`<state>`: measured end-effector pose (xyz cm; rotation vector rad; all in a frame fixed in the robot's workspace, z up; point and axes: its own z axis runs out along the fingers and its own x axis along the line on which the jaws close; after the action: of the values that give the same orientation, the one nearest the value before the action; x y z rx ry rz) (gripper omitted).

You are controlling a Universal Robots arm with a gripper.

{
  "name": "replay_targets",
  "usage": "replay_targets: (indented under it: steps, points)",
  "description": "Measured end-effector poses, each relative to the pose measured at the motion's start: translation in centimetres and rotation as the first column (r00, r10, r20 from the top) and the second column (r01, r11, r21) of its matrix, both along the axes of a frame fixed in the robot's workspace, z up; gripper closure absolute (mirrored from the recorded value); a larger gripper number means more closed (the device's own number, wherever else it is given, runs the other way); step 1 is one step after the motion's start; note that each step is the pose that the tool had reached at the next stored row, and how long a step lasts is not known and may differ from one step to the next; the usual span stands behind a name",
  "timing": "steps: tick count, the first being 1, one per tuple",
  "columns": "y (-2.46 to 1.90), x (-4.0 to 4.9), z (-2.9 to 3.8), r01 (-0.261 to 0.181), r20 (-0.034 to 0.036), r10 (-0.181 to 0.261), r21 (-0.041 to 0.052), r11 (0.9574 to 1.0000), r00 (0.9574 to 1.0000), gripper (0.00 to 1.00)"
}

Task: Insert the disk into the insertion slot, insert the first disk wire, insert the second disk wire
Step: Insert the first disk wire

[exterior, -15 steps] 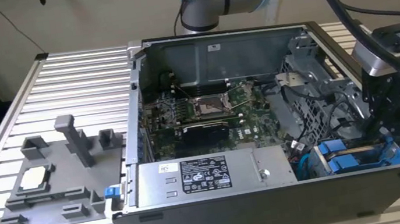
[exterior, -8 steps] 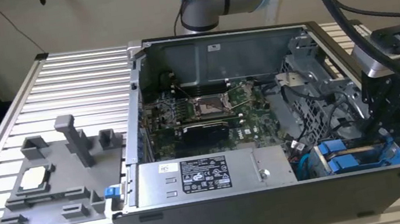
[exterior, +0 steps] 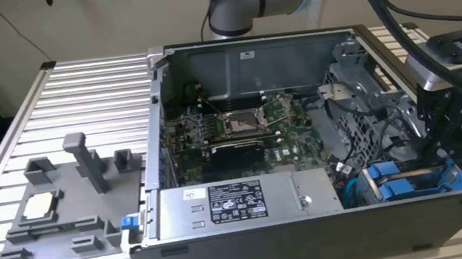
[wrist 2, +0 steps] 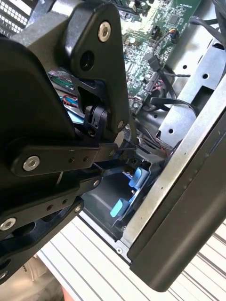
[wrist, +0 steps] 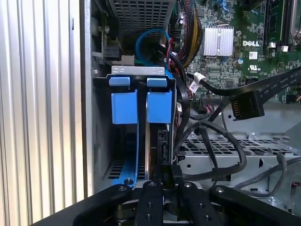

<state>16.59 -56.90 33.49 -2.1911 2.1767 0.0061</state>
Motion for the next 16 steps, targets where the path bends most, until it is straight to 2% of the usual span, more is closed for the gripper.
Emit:
replay_targets:
  steps: [4,5,11,16]
  points:
    - [0.0,0.0,-0.05,0.0,-0.0002,0.0,0.0011,1.0,1.0,0.8]
    - [0.0,-0.01,-0.02,0.0,-0.0002,0.0,0.0005,1.0,1.0,0.74]
    - [0.0,0.0,0.16,0.001,-0.0006,-0.001,0.0002,1.0,1.0,0.74]
    - [0.0,0.0,0.61,0.001,-0.0008,-0.001,0.0002,1.0,1.0,0.74]
